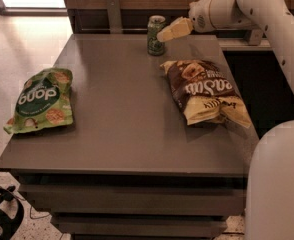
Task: Move green can near green rice chip bag
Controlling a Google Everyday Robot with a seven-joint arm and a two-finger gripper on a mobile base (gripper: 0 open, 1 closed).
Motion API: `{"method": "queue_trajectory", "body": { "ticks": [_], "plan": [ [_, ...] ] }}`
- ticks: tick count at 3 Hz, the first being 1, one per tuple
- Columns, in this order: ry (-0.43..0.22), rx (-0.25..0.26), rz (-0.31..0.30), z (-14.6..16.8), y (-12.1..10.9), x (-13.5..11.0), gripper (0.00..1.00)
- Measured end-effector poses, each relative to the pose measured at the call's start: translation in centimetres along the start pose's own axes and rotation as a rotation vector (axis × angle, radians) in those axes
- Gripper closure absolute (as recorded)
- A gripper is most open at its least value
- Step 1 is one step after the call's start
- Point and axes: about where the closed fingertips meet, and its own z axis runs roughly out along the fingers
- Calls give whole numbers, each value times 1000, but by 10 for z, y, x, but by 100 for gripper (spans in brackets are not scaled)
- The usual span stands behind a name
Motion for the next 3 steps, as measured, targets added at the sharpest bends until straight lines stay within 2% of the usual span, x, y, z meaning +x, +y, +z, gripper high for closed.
{"method": "queue_trajectory", "body": {
  "ticks": [1,2,3],
  "plan": [
    [28,24,28,17,3,3,0],
    [59,17,71,33,7,8,0],
    [63,-6,111,47,10,13,0]
  ]
}}
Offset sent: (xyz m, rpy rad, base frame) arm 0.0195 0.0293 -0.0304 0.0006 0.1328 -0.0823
